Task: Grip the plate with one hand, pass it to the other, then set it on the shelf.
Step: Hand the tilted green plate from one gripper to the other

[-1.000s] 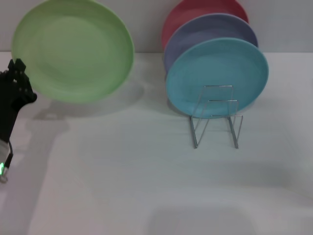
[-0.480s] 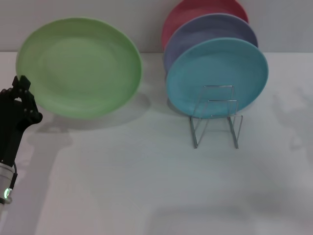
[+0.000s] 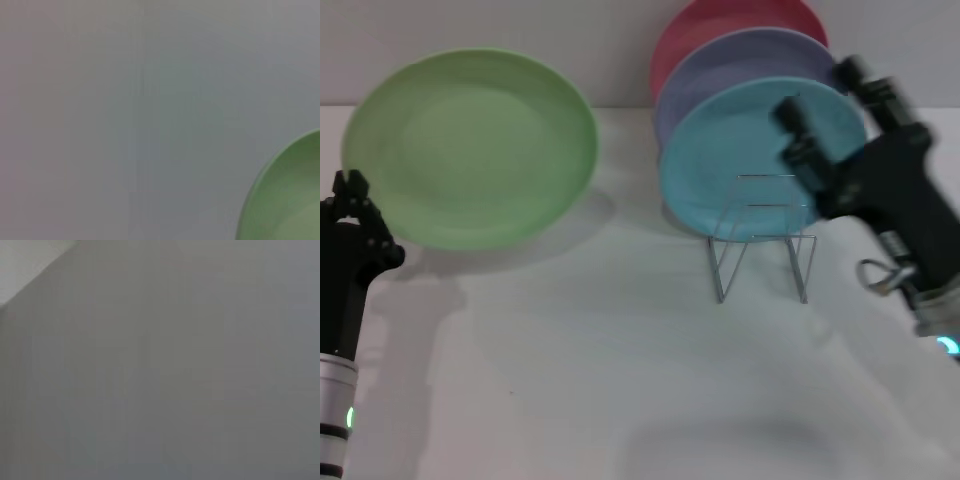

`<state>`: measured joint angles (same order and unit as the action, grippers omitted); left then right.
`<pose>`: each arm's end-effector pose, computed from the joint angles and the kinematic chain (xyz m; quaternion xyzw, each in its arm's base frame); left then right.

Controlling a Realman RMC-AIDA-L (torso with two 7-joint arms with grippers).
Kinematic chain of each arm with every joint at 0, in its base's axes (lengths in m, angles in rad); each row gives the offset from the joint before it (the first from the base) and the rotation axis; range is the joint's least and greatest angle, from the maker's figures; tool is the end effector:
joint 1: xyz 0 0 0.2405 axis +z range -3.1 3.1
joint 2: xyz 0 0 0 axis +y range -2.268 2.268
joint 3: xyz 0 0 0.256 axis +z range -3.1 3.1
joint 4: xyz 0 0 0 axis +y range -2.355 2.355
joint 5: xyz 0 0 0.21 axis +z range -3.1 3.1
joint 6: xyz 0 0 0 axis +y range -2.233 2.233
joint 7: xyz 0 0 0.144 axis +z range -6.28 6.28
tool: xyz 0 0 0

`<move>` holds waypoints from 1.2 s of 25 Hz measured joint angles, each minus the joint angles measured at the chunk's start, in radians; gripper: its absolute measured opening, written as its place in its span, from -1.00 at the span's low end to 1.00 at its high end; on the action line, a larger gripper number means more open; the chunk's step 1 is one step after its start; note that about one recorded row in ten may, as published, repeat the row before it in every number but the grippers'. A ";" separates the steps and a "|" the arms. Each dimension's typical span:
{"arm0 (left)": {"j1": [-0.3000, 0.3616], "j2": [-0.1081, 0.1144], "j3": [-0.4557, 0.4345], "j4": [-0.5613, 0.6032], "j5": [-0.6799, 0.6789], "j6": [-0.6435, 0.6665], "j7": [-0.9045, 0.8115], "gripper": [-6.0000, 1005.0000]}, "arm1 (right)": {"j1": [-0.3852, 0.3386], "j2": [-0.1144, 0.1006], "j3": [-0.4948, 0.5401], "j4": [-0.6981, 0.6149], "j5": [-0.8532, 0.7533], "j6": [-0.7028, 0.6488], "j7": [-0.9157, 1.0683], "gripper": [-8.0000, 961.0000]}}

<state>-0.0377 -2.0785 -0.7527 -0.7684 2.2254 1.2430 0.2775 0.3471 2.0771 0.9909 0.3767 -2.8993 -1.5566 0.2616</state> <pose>-0.2766 0.2521 -0.0326 -0.6274 -0.2108 -0.3513 0.6622 0.2260 0.2869 -0.0287 -0.7376 0.0485 0.5173 0.4313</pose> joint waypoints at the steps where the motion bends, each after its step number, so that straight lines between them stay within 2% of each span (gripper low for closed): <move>1: -0.002 0.000 0.012 0.000 -0.021 0.009 0.006 -0.93 | 0.007 -0.001 -0.018 0.008 0.000 0.022 0.008 0.42; 5: -0.006 0.000 0.045 0.004 -0.077 0.036 0.013 -0.93 | 0.056 -0.002 -0.077 0.015 0.000 0.100 0.051 0.42; 14: -0.001 0.000 0.115 0.008 -0.151 0.101 0.037 -0.93 | 0.100 -0.001 -0.110 0.022 0.004 0.174 0.108 0.42; 22: -0.019 0.000 0.212 -0.007 -0.273 0.159 0.151 -0.93 | 0.130 0.003 -0.117 0.054 0.009 0.315 0.138 0.42; 30: -0.016 0.000 0.244 -0.010 -0.305 0.183 0.167 -0.93 | 0.182 0.009 -0.151 0.068 0.007 0.457 0.158 0.42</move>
<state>-0.0538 -2.0785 -0.5091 -0.7779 1.9206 1.4260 0.4449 0.5287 2.0863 0.8401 0.4445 -2.8923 -1.0992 0.4196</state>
